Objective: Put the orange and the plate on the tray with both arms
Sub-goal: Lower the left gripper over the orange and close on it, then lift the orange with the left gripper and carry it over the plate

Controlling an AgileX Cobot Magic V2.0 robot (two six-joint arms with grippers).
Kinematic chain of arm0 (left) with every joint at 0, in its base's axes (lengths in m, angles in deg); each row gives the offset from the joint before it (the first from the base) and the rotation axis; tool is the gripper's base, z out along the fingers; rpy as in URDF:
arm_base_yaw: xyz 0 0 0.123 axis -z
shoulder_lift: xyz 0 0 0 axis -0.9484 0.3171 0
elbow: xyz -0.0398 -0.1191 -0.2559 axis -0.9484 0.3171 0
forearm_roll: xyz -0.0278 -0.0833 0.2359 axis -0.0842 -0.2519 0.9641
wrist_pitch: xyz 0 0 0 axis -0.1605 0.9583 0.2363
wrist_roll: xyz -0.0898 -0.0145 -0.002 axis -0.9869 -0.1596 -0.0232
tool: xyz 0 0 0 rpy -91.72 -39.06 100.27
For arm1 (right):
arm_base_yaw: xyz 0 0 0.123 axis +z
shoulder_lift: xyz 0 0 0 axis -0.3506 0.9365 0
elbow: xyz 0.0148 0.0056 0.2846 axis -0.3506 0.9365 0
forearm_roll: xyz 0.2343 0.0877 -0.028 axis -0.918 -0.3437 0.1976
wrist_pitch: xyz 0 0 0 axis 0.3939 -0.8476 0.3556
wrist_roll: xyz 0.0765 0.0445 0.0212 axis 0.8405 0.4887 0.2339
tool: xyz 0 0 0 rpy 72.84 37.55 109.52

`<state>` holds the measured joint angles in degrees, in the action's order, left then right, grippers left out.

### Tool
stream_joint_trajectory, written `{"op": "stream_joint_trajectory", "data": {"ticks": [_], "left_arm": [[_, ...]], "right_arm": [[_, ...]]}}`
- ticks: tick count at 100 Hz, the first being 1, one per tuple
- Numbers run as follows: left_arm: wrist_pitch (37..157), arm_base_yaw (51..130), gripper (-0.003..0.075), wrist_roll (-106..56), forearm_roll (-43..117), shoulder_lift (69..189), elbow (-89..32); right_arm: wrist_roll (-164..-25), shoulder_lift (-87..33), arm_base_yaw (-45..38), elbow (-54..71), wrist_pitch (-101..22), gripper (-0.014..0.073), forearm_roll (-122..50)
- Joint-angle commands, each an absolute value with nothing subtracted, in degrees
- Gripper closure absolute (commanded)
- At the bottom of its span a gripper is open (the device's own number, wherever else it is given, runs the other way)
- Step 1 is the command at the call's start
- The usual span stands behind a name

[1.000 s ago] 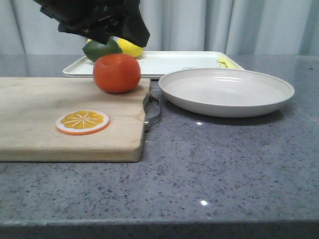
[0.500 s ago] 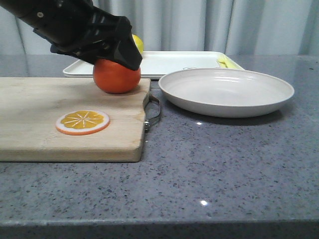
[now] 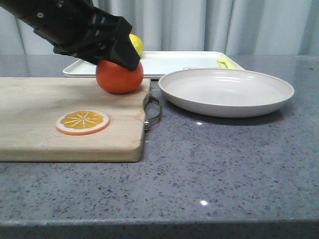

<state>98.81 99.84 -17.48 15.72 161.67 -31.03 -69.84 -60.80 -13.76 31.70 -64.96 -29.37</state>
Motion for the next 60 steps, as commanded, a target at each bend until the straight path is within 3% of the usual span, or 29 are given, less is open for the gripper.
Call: {"op": "stream_joint_trajectory", "data": {"ticks": [1, 60], "left_arm": [[96.8, 99.7, 0.0369, -18.1, 14.5, 159.6, -32.3], [97.7, 102.3, 0.0398, -18.1, 13.7, 155.8, -37.4]], "right_arm": [[-70.3, -60.0, -14.1, 29.7, -60.1, 0.0117, -29.5], [-70.3, -60.0, -14.1, 29.7, -59.5, 0.0117, -29.5]]}}
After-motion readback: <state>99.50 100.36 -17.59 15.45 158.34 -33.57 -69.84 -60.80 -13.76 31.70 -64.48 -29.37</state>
